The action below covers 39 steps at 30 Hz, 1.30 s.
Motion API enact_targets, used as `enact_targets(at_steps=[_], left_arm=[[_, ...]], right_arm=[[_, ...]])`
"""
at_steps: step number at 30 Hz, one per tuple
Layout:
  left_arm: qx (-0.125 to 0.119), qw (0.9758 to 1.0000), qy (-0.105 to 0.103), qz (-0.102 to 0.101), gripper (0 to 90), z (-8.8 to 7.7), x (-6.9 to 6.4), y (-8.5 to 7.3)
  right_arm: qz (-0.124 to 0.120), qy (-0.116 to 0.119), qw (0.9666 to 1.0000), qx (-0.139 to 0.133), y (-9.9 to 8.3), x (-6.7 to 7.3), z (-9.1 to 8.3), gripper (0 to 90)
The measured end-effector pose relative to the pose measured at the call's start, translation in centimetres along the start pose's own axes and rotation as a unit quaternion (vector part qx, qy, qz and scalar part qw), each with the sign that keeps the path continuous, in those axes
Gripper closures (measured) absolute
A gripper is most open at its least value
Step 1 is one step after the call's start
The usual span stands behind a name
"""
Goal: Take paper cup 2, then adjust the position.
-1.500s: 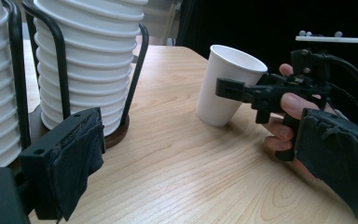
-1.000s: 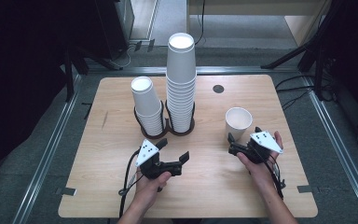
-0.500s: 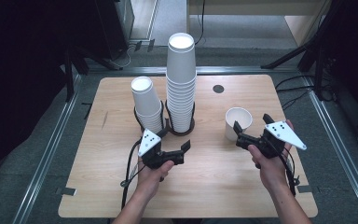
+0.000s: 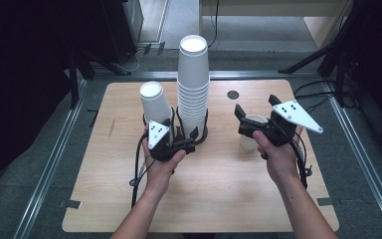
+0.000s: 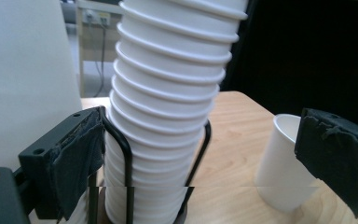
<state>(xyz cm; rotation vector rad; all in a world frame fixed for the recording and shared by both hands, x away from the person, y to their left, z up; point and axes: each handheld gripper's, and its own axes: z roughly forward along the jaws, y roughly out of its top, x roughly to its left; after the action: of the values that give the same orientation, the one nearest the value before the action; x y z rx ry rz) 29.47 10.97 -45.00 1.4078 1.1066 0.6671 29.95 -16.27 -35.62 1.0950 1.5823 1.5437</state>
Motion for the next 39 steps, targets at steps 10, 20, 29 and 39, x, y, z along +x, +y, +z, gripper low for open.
enact_targets(at_steps=[10, 20, 29, 39], left_arm=[[-0.017, 0.9995, 0.025, 0.008, 1.7, 2.2, -0.2, 0.7], [-0.023, 0.9973, 0.066, 0.023, 1.8, 4.0, -0.8, 1.4], [-0.032, 0.9959, 0.082, 0.023, 7.1, 4.9, -0.5, 1.5], [-0.033, 0.9955, 0.084, 0.029, 7.0, 5.4, -0.9, 1.6]], right_arm=[[0.004, 0.041, 0.9992, 0.002, 1.9, 2.5, 2.6, 0.0], [-0.010, 0.082, 0.9965, 0.012, 4.2, 5.3, 5.7, 0.0], [-0.014, 0.096, 0.9952, 0.015, 5.2, 6.3, 8.0, 0.0], [-0.010, 0.085, 0.9959, 0.029, 4.7, 6.8, 9.9, 0.0]])
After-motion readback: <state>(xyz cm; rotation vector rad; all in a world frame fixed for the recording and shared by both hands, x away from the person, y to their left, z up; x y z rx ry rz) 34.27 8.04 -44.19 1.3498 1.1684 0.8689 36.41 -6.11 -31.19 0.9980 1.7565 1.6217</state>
